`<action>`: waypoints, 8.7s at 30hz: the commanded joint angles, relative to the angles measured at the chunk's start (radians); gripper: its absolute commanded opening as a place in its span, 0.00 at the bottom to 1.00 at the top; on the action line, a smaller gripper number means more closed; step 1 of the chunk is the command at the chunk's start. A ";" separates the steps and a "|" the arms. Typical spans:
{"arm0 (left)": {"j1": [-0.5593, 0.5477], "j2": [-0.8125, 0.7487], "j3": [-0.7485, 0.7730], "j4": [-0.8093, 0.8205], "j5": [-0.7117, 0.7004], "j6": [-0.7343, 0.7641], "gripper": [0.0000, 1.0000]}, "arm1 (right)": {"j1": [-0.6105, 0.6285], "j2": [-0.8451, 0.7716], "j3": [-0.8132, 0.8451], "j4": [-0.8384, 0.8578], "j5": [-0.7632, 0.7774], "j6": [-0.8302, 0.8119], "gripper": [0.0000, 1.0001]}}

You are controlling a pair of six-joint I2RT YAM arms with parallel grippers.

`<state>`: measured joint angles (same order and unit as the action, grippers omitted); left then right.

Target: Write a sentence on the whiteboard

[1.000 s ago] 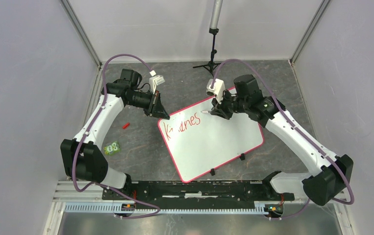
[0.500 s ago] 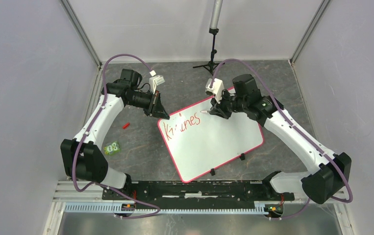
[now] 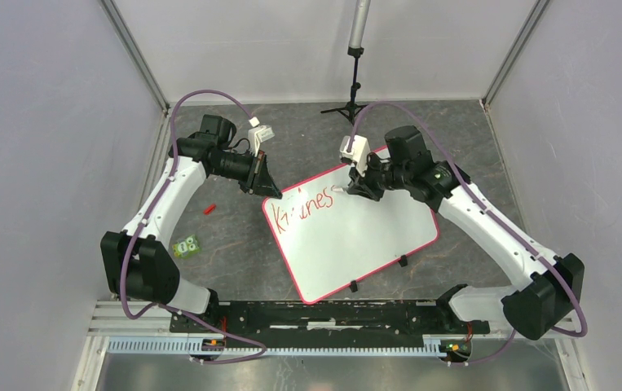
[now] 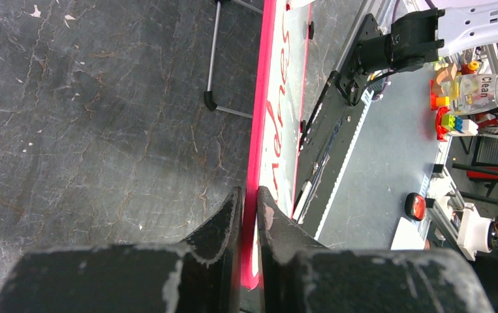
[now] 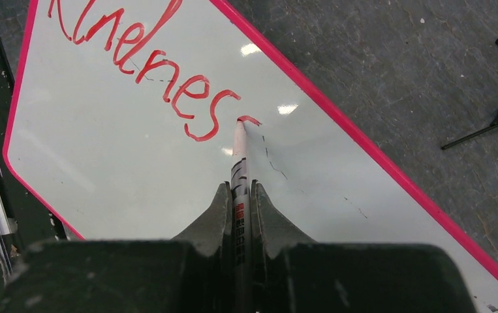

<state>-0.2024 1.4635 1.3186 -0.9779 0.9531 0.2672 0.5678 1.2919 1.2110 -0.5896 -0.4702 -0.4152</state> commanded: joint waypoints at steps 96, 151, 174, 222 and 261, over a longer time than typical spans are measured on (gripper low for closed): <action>-0.043 0.287 0.394 -0.287 -0.135 0.348 0.11 | -0.215 -0.056 0.045 -0.149 -0.261 -0.165 0.00; -0.051 0.290 0.241 -0.367 -0.007 0.366 0.02 | -0.258 -0.048 -0.015 -0.023 -0.219 -0.106 0.00; -0.051 0.276 0.225 -0.346 -0.012 0.350 0.02 | -0.215 -0.033 -0.040 0.008 -0.095 -0.100 0.00; -0.051 0.282 0.229 -0.340 -0.022 0.345 0.02 | -0.224 -0.077 -0.096 -0.073 -0.091 -0.128 0.00; -0.051 0.281 0.220 -0.324 -0.030 0.334 0.02 | -0.240 -0.070 -0.056 -0.099 -0.050 -0.166 0.00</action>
<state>-0.2329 1.7576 1.5543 -1.3510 1.0290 0.6144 0.3355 1.2400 1.1870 -0.6552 -0.5304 -0.5449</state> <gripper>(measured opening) 0.083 0.114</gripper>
